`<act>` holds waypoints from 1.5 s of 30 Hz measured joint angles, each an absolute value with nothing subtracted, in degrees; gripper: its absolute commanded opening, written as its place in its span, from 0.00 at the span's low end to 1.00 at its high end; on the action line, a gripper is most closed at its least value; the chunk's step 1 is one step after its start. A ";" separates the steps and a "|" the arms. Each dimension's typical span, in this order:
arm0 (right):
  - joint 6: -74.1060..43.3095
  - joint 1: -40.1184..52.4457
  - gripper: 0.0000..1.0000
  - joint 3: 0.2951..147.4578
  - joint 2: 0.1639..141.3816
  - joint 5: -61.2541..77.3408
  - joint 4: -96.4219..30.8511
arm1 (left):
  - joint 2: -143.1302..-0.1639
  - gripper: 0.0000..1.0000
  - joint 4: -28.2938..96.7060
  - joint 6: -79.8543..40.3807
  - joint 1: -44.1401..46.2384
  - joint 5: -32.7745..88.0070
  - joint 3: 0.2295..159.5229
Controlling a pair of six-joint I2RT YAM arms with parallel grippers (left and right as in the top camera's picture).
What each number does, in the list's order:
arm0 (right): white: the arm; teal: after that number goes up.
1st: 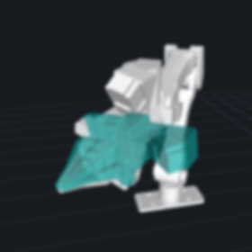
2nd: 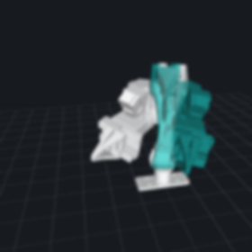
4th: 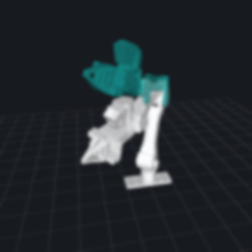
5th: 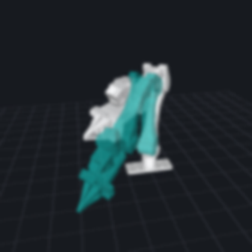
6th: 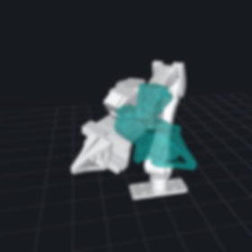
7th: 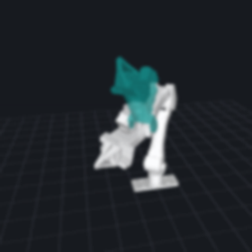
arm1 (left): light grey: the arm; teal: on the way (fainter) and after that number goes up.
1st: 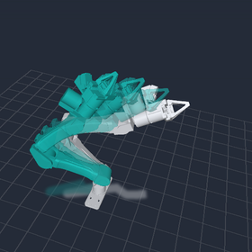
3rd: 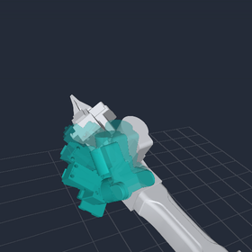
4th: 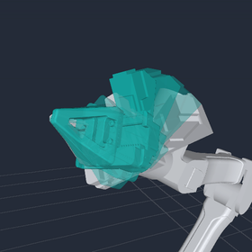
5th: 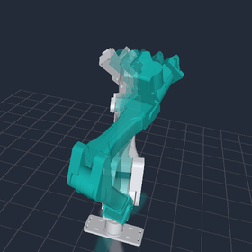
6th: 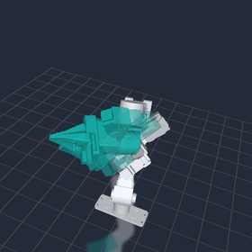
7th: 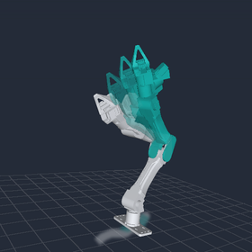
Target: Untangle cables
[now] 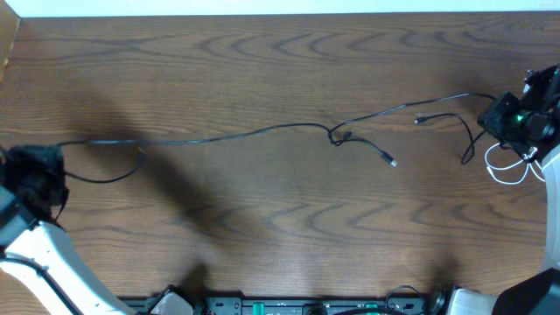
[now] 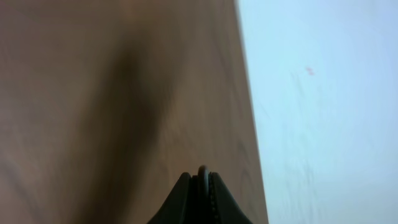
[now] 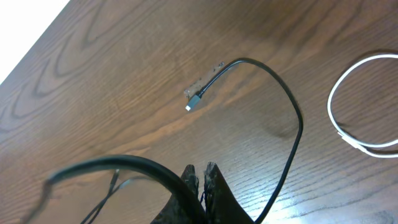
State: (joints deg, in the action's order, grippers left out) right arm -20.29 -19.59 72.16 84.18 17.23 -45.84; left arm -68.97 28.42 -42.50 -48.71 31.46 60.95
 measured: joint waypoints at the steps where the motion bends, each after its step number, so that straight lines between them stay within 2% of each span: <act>1: -20.29 -19.59 0.01 72.18 84.18 17.28 -45.89 | -68.99 0.07 29.58 -42.94 -50.89 29.93 60.95; 16: -18.98 -19.59 0.01 72.18 84.18 17.37 -47.29 | -68.99 0.08 29.91 -45.21 -51.46 25.34 60.95; 17: -18.98 -19.59 0.01 72.18 84.18 17.39 -47.33 | -69.01 0.13 29.45 -45.17 -50.04 25.67 60.95; 18: -18.98 -19.59 0.01 72.18 84.18 17.39 -47.33 | -69.01 0.31 28.18 -44.73 -46.70 27.09 60.95; 19: -18.98 -19.59 0.01 72.16 84.18 17.54 -47.33 | -69.01 0.39 27.70 -44.12 -44.95 27.81 60.95; 23: -18.98 -19.68 0.01 72.18 84.09 18.33 -47.70 | -69.19 0.58 25.47 -38.89 -31.90 28.75 61.01; 28: -18.76 -19.68 0.01 72.18 84.09 19.16 -47.77 | -69.36 0.65 25.69 -31.88 -15.16 30.22 61.01; 35: -10.92 -17.61 0.01 72.18 84.09 29.56 -47.59 | -72.29 0.66 25.78 -25.21 3.53 30.63 60.99; 41: 0.86 -9.91 0.01 72.18 84.09 48.01 -46.33 | -79.29 0.66 25.15 -23.88 13.08 30.76 61.01; 45: 4.08 -3.62 0.01 72.18 84.03 52.14 -45.80 | -84.68 0.66 24.34 -23.99 16.67 30.76 61.01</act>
